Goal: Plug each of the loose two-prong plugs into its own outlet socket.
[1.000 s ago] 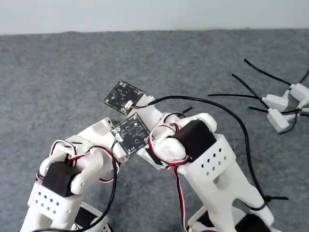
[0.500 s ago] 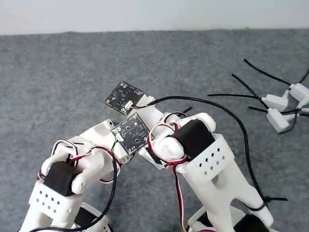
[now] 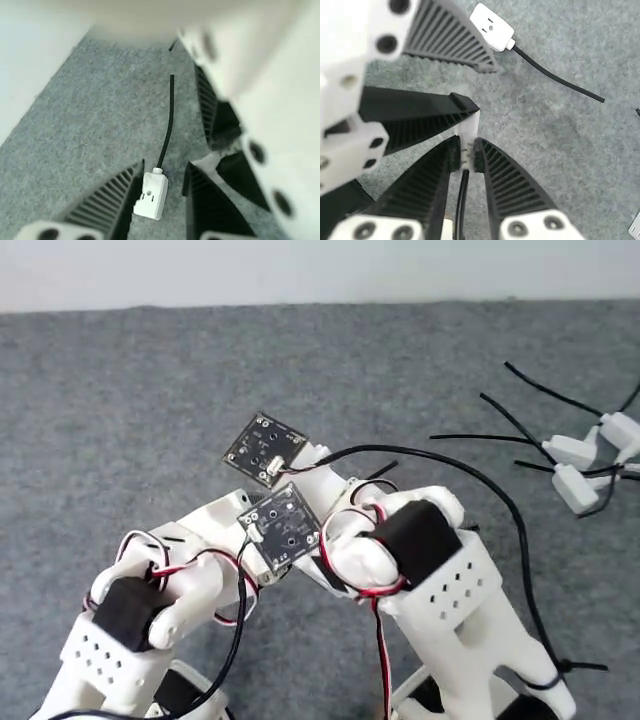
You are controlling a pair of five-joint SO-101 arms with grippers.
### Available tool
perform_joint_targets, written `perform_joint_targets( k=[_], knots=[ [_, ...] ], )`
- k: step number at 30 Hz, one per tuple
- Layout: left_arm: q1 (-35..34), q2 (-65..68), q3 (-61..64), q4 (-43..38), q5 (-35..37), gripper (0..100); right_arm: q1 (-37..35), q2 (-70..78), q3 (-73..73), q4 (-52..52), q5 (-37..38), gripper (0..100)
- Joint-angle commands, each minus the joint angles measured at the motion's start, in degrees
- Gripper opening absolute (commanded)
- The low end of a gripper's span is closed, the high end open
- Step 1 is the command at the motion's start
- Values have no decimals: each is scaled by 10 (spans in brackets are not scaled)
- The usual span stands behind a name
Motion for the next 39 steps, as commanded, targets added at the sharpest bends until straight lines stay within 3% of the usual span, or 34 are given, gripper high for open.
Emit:
perform_joint_targets(
  k=[1,13,15,19,21,29,39],
  knots=[
    [100,20,158,18,-18,123,-4,-27,-36,-26,23,8],
    [81,19,165,17,-18,123,-4,-27,-35,-23,23,8],
    [19,19,154,-4,-18,123,-4,-27,-35,-22,23,8],
    [-173,20,127,-78,-11,123,-3,-27,-35,-21,23,8],
    [-237,20,121,-114,22,123,-3,-26,-35,-21,23,8],
    [-393,25,126,-256,248,124,-3,-25,-6,-47,23,8],
    [-548,25,220,-460,370,126,-3,135,-58,-60,0,8]
  ],
)
